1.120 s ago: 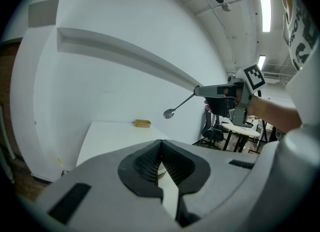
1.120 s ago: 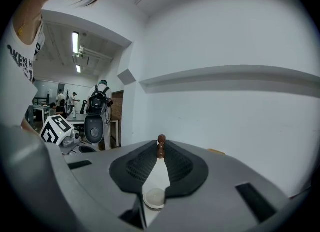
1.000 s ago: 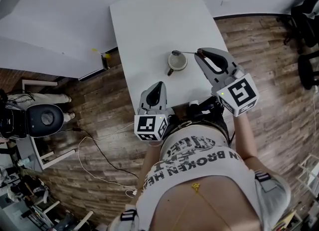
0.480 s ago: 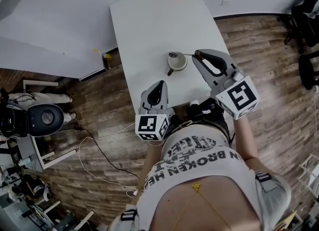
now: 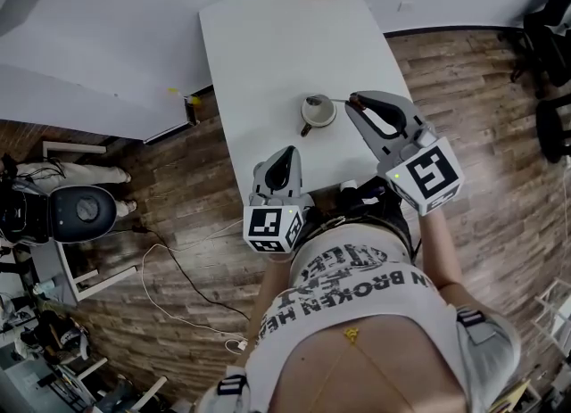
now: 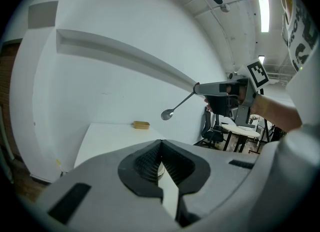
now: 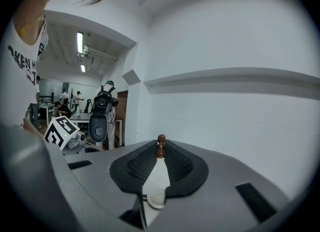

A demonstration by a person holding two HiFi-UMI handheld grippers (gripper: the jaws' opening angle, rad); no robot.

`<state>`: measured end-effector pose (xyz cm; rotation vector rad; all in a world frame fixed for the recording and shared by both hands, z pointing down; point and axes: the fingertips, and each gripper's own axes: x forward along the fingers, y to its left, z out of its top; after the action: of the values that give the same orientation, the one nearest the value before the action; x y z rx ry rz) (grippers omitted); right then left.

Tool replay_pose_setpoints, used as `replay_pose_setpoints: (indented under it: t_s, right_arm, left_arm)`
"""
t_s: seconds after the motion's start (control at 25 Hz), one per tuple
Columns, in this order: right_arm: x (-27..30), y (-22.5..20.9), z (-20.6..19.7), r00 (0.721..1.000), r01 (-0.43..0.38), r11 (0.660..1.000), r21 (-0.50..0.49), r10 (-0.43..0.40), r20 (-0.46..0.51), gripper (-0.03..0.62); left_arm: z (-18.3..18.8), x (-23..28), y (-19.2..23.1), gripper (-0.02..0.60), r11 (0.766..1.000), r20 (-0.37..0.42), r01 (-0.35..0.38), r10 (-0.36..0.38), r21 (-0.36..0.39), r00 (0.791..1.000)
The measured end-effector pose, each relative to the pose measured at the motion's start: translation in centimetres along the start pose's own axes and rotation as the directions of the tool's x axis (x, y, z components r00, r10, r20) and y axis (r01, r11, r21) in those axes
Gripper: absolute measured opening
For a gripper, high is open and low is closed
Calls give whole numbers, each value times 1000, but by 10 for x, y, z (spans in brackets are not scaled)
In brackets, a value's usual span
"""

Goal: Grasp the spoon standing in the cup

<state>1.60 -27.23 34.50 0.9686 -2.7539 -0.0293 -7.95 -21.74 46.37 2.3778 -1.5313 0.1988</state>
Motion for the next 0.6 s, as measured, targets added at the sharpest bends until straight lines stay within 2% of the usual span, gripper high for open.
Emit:
replay_pose_setpoints:
  t_s: [0.6]
  right_arm:
    - [1,-1,-6,1000,-5,1000,-6,5,-23,41]
  left_arm:
    - [-3,-3,0,-9,1000,-9,-12,12,-9,1000]
